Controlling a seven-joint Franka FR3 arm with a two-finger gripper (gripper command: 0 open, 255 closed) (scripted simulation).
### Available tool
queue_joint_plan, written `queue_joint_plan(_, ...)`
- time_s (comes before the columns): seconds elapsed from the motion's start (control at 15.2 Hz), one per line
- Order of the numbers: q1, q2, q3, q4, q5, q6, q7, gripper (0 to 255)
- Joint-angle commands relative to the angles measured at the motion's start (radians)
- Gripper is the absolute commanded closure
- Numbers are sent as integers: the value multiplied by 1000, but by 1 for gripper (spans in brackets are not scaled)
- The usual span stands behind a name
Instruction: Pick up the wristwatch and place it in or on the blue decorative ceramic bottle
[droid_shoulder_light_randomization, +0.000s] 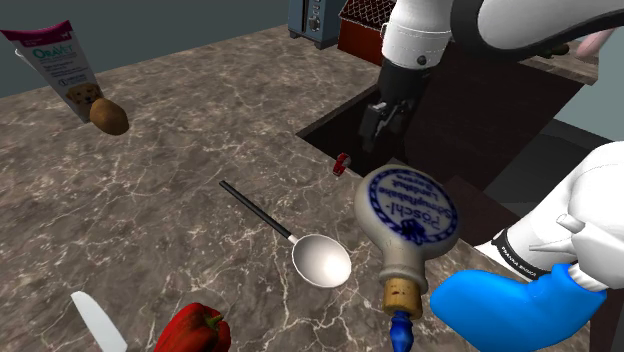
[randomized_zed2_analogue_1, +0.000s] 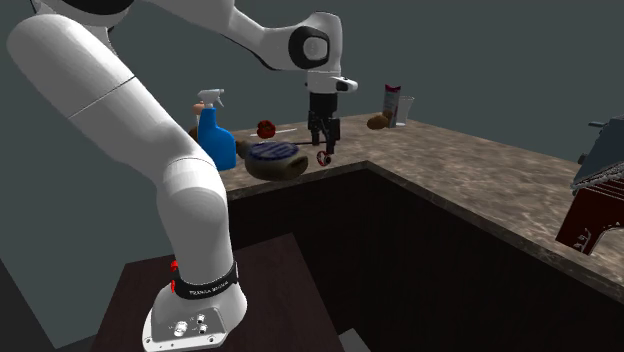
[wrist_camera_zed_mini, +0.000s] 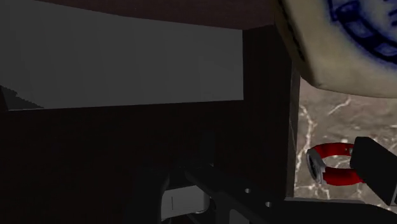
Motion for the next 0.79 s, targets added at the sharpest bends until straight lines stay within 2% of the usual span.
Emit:
queue_joint_plan(0.0, 5, 63, 43, 27, 6, 56, 47, 0)
queue_joint_plan(0.26, 8, 164, 109, 81, -4, 137, 127, 0)
queue_joint_plan(0.73, 4, 212, 128, 24, -13, 240, 138, 0)
